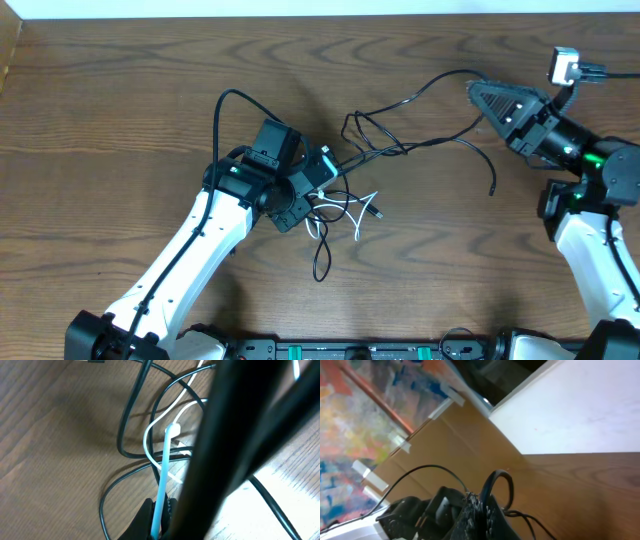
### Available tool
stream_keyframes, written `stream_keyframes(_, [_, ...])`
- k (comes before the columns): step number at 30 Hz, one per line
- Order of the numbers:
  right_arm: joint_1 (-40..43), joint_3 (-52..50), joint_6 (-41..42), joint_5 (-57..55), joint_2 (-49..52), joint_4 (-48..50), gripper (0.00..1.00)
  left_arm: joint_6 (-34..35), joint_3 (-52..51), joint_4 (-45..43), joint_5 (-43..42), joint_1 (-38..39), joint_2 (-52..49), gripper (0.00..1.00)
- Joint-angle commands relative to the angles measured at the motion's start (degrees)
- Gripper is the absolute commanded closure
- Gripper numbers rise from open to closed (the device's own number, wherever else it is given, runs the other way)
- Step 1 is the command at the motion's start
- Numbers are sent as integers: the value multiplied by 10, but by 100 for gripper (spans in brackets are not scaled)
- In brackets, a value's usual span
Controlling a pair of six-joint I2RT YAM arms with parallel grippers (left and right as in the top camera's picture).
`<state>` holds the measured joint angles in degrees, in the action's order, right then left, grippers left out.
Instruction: Untangle cables
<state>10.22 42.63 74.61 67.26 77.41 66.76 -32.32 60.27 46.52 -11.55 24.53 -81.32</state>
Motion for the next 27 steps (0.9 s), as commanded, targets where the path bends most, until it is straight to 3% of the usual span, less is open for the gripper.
stream_keyframes(1, [36,4,1,0,-2,-5,99,7,-10,9,33,-5,-2,92])
stream_keyframes(10, [137,4,1,31,-2,-11,99,41,-10,7,37,-61,-2,93])
stream_keyframes(20, [244,4,-26,73,-2,-85,99,91,-10,-11,34,-149,-2,92])
stream_keyframes(27, [256,4,-60,86,-2,-129,99,91,-10,-40,-29,-152,-2,93])
